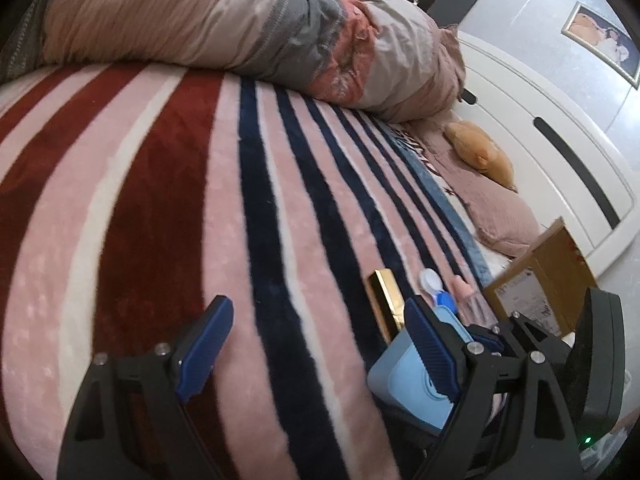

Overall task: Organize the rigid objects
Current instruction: 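Lift the blue device into the cardboard box and release it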

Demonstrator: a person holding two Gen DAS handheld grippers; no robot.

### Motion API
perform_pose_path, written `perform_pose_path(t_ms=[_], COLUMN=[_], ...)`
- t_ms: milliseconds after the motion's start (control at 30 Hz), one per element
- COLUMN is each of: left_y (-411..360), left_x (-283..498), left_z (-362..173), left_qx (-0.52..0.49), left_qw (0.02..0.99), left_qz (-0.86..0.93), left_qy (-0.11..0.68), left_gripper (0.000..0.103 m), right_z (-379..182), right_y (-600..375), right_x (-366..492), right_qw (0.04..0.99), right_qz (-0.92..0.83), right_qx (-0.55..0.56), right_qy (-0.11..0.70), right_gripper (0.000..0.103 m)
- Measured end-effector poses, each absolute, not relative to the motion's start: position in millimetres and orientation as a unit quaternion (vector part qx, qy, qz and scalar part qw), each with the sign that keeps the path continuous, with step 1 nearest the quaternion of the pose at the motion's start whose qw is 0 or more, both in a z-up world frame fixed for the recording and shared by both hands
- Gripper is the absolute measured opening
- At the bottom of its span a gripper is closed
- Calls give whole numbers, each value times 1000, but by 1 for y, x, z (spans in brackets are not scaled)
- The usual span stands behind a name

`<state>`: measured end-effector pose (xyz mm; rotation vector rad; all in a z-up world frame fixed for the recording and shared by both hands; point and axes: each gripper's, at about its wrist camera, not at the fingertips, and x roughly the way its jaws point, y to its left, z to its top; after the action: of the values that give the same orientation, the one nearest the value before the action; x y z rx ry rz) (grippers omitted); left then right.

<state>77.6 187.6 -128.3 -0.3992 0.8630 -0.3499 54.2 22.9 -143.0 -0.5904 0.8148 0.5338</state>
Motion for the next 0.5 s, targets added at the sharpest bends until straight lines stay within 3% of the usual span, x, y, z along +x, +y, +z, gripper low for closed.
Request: perform_pose_path(t_ms=[333, 400, 467, 500], left_y=[135, 120, 104, 91], left_x=[62, 51, 45, 42], left_z=[-88, -68, -49, -37], left_qx=[-226, -224, -220, -214], left_qw=[844, 843, 841, 838], left_qz=[-313, -349, -374, -385], left_qy=[373, 343, 324, 322], left_gripper=[84, 76, 48, 43], right_z=[-77, -59, -42, -33], right_y=[-22, -36, -52, -62], right_x=[36, 29, 18, 12], right_qw=[885, 890, 892, 895], right_qz=[307, 323, 337, 339], right_qx=[-180, -162, -153, -149], right_qy=[301, 278, 258, 249], right_gripper=[79, 79, 79, 79])
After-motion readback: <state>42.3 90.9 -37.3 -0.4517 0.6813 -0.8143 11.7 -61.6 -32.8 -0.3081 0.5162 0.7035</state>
